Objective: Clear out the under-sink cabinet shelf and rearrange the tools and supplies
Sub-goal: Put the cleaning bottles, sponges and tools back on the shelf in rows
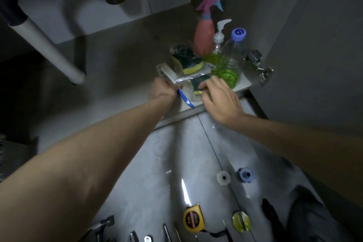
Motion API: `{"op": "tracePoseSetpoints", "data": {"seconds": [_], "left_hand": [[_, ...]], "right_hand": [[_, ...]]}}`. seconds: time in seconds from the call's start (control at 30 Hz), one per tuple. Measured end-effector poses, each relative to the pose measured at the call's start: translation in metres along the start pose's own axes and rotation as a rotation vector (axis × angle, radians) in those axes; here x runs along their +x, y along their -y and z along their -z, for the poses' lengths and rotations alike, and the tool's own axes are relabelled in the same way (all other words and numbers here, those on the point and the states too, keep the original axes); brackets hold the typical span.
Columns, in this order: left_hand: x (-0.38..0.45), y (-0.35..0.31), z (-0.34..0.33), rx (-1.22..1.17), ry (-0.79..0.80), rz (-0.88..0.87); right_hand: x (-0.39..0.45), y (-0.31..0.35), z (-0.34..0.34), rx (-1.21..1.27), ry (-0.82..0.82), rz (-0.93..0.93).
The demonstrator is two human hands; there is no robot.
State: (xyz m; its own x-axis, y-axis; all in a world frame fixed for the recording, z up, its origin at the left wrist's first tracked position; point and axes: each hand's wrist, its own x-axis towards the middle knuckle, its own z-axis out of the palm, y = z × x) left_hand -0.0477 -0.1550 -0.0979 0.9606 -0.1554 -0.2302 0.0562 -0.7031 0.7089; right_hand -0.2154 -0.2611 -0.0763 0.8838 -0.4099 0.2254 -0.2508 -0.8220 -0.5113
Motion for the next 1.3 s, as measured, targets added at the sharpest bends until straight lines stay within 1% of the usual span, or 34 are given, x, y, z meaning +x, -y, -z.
{"op": "tracePoseSetpoints", "data": {"seconds": [0.13,0.27,0.33,0.43,0.5,0.63,0.7,0.8,0.83,0.87,0.93,1.0,1.07,1.1,1.13,1.2,1.3], "left_hand": [[-0.002,0.006,-0.008,-0.123,-0.038,0.059],[0.004,0.018,-0.011,-0.203,0.035,0.103],[0.006,0.021,-0.008,-0.171,0.029,0.079],[0.002,0.022,-0.001,-0.064,-0.026,0.040],[-0.004,0.023,0.002,-0.013,-0.038,0.018],[-0.026,0.025,0.005,0.037,-0.011,-0.032],[-0.046,0.025,0.007,0.021,-0.009,-0.040],[-0.091,0.025,0.009,0.013,-0.029,-0.137],[-0.109,0.026,0.007,-0.006,-0.011,-0.177],[-0.128,0.028,0.004,-0.031,0.040,-0.218],[-0.162,0.039,-0.007,-0.013,0.206,-0.301],[-0.190,0.054,-0.023,0.139,0.392,-0.373],[-0.210,0.070,-0.039,0.379,0.578,-0.424],[-0.218,0.078,-0.048,0.493,0.647,-0.442],[-0.225,0.086,-0.057,0.581,0.690,-0.456],[-0.232,0.100,-0.071,0.662,0.723,-0.469],[-0.230,0.111,-0.080,0.637,0.715,-0.487]], "right_hand": [[-0.037,-0.013,-0.004,0.063,-0.029,-0.166],[-0.068,-0.030,-0.006,0.109,0.024,-0.294],[-0.080,-0.037,-0.007,0.097,0.081,-0.309],[-0.101,-0.048,-0.005,0.009,0.208,-0.324],[-0.115,-0.053,-0.004,-0.036,0.290,-0.396],[-0.145,-0.057,0.002,-0.078,0.445,-0.559],[-0.162,-0.060,0.004,-0.081,0.498,-0.564],[-0.186,-0.063,0.004,-0.132,0.566,-0.543],[-0.193,-0.064,0.004,-0.154,0.587,-0.533],[-0.198,-0.066,0.002,-0.169,0.609,-0.517],[-0.205,-0.067,-0.002,-0.191,0.649,-0.460],[-0.210,-0.069,-0.007,-0.204,0.660,-0.426],[-0.213,-0.070,-0.013,-0.212,0.655,-0.407],[-0.213,-0.071,-0.016,-0.218,0.656,-0.399],[-0.214,-0.073,-0.020,-0.220,0.663,-0.394],[-0.215,-0.078,-0.026,-0.214,0.665,-0.387],[-0.209,-0.082,-0.028,-0.186,0.645,-0.383]]}}
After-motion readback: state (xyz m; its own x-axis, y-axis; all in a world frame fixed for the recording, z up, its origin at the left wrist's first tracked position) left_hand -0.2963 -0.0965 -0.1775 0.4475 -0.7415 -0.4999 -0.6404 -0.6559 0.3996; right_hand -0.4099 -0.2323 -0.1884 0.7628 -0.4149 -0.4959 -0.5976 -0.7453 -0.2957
